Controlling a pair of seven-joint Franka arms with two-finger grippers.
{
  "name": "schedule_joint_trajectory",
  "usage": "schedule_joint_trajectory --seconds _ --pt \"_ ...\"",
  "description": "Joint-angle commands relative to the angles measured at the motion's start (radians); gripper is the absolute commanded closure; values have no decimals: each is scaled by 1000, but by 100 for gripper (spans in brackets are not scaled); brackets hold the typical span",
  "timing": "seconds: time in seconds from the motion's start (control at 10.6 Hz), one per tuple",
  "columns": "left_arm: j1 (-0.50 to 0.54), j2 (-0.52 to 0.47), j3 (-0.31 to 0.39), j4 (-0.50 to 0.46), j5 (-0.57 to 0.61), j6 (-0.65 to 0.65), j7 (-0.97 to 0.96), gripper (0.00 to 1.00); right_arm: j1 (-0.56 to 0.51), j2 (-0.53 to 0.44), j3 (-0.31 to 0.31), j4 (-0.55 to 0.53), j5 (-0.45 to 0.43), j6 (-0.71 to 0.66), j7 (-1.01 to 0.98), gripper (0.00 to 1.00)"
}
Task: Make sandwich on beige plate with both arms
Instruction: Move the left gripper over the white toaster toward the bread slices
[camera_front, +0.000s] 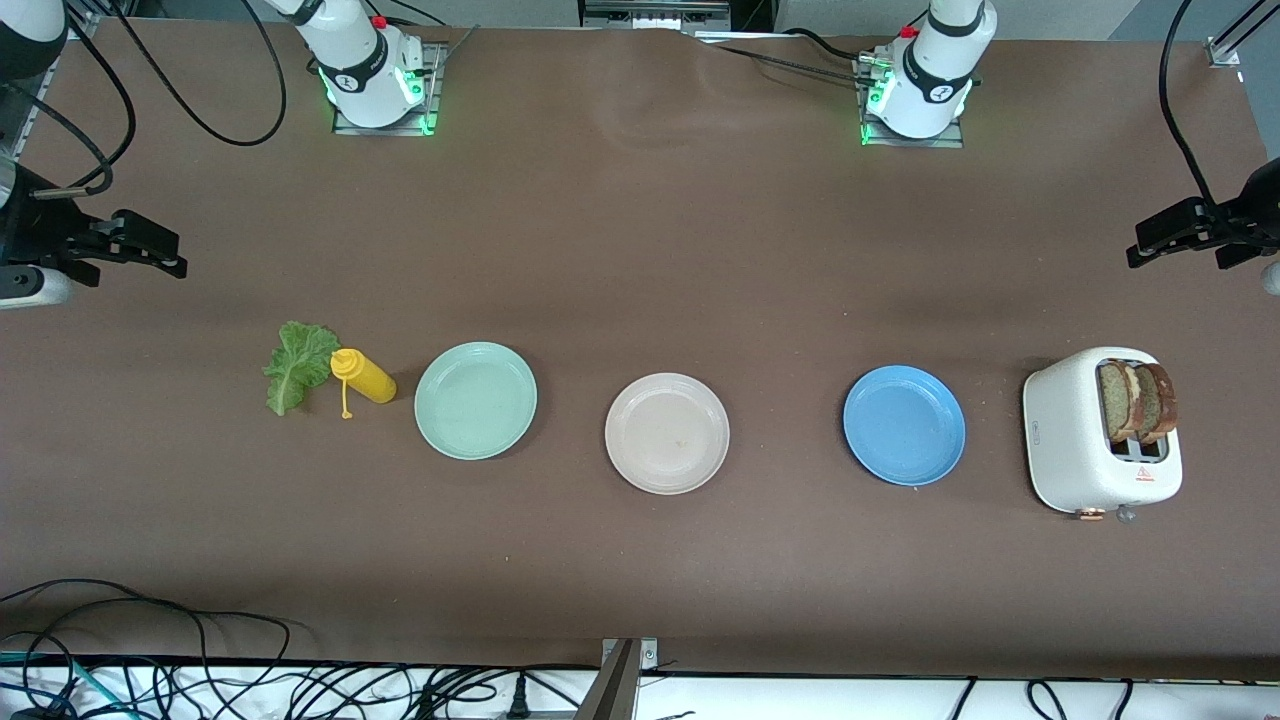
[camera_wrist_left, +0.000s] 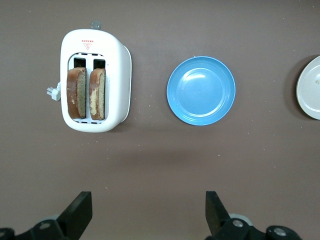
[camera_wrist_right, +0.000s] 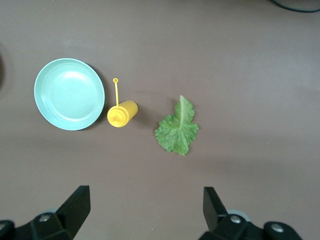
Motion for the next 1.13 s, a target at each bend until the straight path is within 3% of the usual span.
schedule_joint_trajectory --seconds 0.0,1.04 --pt "6 9 1 23 2 -9 8 0 -6 -9 -1 -2 -1 5 8 0" --pt "5 9 -1 26 -5 -11 2 0 3 -12 8 3 6 -10 6 0"
